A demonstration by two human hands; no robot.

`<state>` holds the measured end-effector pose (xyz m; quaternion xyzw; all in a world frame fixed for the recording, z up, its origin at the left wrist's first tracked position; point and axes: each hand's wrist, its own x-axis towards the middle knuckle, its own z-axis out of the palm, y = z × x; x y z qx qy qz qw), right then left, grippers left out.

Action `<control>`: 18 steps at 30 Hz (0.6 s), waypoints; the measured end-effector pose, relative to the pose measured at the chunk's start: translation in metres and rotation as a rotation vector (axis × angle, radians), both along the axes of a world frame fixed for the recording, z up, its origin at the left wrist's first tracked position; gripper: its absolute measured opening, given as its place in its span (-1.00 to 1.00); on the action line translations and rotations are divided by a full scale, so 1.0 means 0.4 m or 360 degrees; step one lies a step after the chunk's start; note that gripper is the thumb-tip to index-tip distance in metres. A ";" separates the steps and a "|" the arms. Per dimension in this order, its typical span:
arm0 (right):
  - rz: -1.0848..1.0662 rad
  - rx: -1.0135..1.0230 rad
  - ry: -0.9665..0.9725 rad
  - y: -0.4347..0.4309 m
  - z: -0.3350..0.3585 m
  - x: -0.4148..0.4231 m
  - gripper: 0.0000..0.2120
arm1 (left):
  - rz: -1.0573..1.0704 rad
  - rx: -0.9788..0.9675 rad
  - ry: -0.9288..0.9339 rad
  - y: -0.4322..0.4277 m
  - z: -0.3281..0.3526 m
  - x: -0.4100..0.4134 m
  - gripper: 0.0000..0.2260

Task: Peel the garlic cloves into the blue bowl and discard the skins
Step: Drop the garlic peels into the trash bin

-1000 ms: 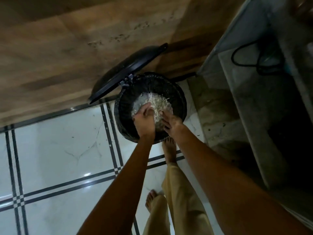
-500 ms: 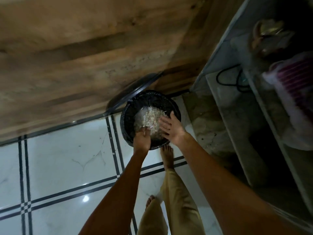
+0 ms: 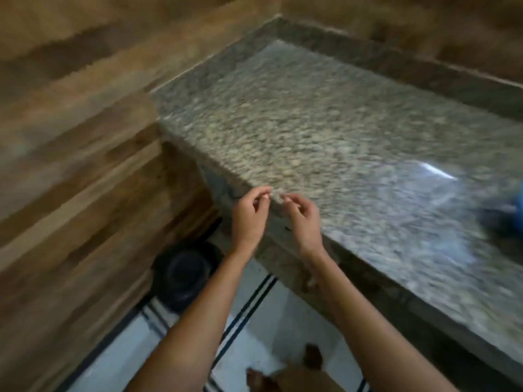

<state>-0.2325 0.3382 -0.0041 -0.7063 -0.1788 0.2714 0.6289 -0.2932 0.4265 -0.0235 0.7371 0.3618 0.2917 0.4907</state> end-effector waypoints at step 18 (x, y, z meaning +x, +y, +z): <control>-0.1342 -0.0436 0.0021 -1.160 -0.077 0.383 -0.81 | -0.1034 0.0595 0.0630 -0.935 -0.071 0.581 -0.80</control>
